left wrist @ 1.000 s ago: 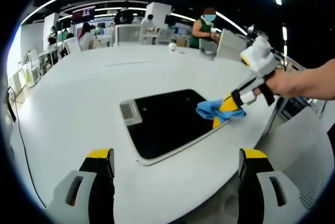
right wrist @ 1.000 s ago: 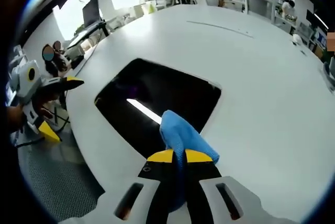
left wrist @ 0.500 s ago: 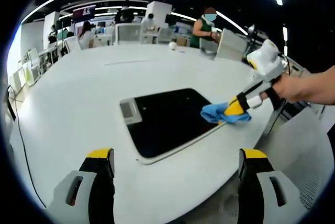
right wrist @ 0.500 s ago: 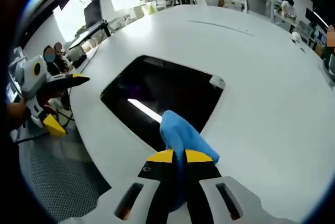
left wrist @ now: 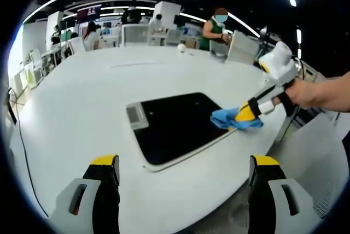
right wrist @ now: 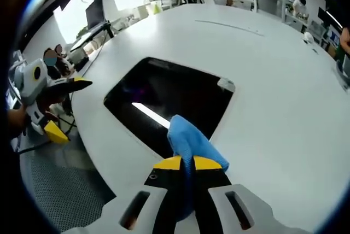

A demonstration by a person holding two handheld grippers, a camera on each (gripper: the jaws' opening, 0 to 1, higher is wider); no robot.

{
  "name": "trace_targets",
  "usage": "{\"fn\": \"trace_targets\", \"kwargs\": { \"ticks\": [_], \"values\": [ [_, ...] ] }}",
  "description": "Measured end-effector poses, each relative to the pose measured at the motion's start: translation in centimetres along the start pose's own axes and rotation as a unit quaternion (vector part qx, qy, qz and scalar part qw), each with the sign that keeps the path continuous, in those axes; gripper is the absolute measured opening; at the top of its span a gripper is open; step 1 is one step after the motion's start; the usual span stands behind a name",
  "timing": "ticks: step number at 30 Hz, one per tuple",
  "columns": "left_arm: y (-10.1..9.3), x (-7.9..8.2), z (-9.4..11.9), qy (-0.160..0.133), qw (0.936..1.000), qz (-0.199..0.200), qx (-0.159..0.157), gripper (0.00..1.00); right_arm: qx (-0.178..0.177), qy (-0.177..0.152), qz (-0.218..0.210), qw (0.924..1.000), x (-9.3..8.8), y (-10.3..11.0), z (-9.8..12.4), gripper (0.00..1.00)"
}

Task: Wipe the mirror surface with the cleaning cloth until all visible marks leave the cleaned area.

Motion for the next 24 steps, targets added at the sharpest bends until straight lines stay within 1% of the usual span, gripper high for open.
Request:
{"fn": "trace_targets", "kwargs": {
  "ticks": [16, 24],
  "values": [
    [0.0, 0.1, 0.0, -0.002, 1.0000, 0.003, 0.002, 0.99, 0.008, 0.002, -0.001, 1.0000, 0.4, 1.2, -0.5, 0.01],
    [0.2, 0.0, 0.0, -0.003, 1.0000, 0.007, 0.002, 0.99, 0.012, 0.002, 0.005, 0.9999, 0.8, 2.2, -1.0, 0.01]
  ]
}}
Point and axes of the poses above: the point that each gripper's makers call its tool centre point, and the gripper's own axes: z roughly backward along the fingers, y roughly to its left, x roughly out of its top, the point moved 4 cm from there along z, roughly backward along the fingers, and after that the axes turned 9 degrees about -z, right-handed, at the moved point
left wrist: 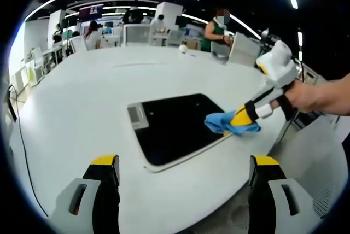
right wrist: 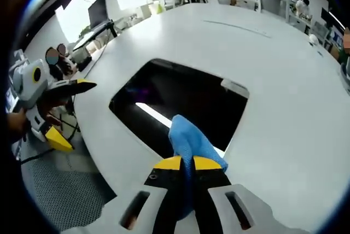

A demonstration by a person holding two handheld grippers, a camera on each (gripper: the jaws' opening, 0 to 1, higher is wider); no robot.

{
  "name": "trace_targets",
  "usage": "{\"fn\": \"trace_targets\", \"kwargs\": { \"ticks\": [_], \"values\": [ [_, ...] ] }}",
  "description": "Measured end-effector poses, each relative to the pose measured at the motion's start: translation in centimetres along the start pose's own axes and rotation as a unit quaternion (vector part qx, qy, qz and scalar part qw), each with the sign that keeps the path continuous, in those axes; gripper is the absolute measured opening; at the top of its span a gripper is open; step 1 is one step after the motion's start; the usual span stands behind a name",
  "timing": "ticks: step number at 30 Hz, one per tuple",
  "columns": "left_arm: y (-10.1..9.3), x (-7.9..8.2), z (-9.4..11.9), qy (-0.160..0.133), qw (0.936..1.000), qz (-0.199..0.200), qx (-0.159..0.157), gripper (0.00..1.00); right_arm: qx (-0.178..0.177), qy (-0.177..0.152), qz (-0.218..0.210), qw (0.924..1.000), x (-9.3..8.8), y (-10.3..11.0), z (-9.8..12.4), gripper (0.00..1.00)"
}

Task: Wipe the mirror surface with the cleaning cloth until all visible marks leave the cleaned area.

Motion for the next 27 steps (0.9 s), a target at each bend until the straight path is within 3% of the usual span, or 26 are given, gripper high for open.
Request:
{"fn": "trace_targets", "kwargs": {
  "ticks": [27],
  "values": [
    [-0.2, 0.2, 0.0, -0.008, 1.0000, -0.002, -0.001, 0.99, 0.018, 0.001, 0.015, 0.9997, 1.8, 4.0, -2.1, 0.01]
  ]
}}
Point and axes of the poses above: the point that each gripper's makers call its tool centre point, and the gripper's own axes: z roughly backward along the fingers, y roughly to its left, x roughly out of its top, the point moved 4 cm from there along z, roughly backward along the fingers, and after that the axes turned 9 degrees about -z, right-handed, at the moved point
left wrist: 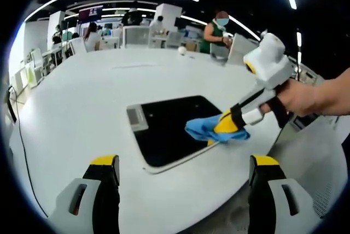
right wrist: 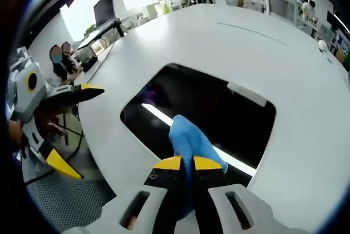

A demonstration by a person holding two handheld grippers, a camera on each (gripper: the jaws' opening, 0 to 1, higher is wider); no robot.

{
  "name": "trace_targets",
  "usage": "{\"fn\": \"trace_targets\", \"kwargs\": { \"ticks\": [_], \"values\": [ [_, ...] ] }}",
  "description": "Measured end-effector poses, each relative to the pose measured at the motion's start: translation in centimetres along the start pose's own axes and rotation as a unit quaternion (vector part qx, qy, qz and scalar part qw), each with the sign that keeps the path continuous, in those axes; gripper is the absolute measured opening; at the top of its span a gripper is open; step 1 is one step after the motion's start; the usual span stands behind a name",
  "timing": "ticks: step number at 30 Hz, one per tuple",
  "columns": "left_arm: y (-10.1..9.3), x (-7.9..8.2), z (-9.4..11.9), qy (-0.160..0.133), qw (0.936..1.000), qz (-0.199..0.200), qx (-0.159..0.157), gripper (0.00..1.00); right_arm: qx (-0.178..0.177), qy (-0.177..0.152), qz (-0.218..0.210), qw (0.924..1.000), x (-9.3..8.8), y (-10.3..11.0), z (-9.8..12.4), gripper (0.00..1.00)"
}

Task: Wipe the mirror surface with the cleaning cloth until all visible marks leave the cleaned area.

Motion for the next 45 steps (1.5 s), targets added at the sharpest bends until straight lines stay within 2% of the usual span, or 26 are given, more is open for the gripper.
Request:
{"fn": "trace_targets", "kwargs": {
  "ticks": [5, 8, 22, 45],
  "values": [
    [0.0, -0.1, 0.0, 0.000, 1.0000, 0.001, 0.002, 0.99, 0.007, 0.002, 0.011, 0.9999, 0.5, 1.3, -0.7, 0.01],
    [0.0, -0.4, 0.1, 0.012, 0.9999, -0.004, 0.002, 0.99, 0.011, 0.004, 0.018, 0.9998, 0.9, 2.2, -1.2, 0.01],
    [0.1, -0.4, 0.0, 0.012, 0.9999, -0.006, 0.003, 0.99, 0.028, 0.015, 0.046, 0.9984, 2.4, 5.4, -3.0, 0.01],
    [0.2, -0.5, 0.0, 0.015, 0.9999, -0.003, 0.006, 0.99, 0.061, 0.011, 0.084, 0.9945, 3.6, 8.4, -4.6, 0.01]
  ]
}}
Point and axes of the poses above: the point that each gripper's makers call its tool centre point, and the gripper's own axes: z roughly backward along the fingers, y roughly to its left, x roughly out of its top, the point moved 4 cm from there along z, roughly backward along the fingers, and after that the axes turned 9 degrees about -z, right-handed, at the moved point
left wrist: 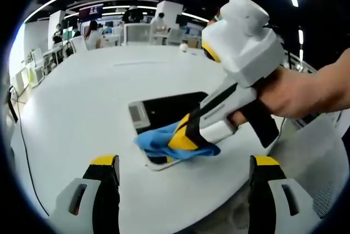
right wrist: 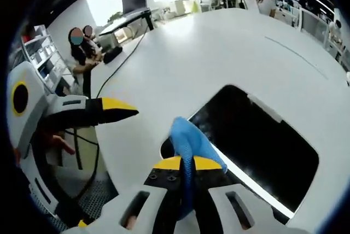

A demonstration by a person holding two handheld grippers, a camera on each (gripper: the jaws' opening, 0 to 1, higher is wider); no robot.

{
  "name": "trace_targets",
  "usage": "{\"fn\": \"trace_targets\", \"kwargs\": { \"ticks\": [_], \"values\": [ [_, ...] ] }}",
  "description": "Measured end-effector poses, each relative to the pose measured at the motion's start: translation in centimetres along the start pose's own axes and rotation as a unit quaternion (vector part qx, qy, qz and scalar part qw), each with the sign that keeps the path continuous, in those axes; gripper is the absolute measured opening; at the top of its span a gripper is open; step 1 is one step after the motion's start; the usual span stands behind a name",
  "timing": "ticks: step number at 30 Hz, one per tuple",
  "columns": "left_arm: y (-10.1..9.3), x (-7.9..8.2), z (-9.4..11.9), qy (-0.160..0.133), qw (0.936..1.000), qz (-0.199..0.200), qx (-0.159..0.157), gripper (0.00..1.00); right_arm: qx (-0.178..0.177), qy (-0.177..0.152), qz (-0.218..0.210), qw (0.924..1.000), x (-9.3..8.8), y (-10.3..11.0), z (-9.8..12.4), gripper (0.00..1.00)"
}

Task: Wipe the mirror surface with the cleaning cloth until all visible marks leave the cleaned area.

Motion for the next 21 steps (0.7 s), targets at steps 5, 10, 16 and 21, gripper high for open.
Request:
{"fn": "trace_targets", "kwargs": {
  "ticks": [5, 10, 16, 21],
  "values": [
    [0.1, 0.0, -0.1, 0.001, 1.0000, -0.001, 0.001, 0.99, 0.008, -0.005, 0.005, 0.9999, 0.3, 0.6, -0.4, 0.01],
    [0.2, 0.0, 0.0, 0.001, 1.0000, 0.002, 0.002, 0.99, 0.012, -0.005, 0.019, 0.9997, 0.7, 1.2, -0.8, 0.01],
    [0.2, 0.0, 0.0, 0.000, 1.0000, 0.005, 0.005, 0.99, 0.022, -0.005, 0.034, 0.9992, 0.6, 1.0, -0.7, 0.01],
    [0.2, 0.1, 0.0, 0.000, 1.0000, 0.006, 0.005, 0.99, 0.023, -0.006, 0.056, 0.9982, 0.6, 1.1, -0.7, 0.02]
  ]
}}
Point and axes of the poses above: the point that each gripper's makers call its tool centre point, and the gripper's own axes: z roughly backward along the fingers, y roughly to its left, x roughly out of its top, the point moved 4 cm from there along z, roughly backward along the fingers, and after that the axes turned 9 degrees about -z, right-handed, at the moved point
